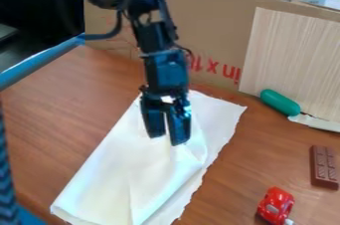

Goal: Fold cloth from left to right

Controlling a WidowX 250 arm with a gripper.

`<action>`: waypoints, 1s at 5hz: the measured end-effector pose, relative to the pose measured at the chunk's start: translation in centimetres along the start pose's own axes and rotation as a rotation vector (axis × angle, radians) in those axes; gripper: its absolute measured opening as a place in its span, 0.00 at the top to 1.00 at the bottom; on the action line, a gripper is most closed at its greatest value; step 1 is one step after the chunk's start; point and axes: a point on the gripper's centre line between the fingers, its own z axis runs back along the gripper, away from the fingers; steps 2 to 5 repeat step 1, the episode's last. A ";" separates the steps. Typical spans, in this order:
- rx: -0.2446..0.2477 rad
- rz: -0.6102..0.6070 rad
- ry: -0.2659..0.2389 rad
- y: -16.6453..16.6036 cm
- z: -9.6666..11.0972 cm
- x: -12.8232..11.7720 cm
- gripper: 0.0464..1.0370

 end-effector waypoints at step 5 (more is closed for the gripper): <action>0.101 0.019 -0.070 1.9 3.5 -3.2 0.04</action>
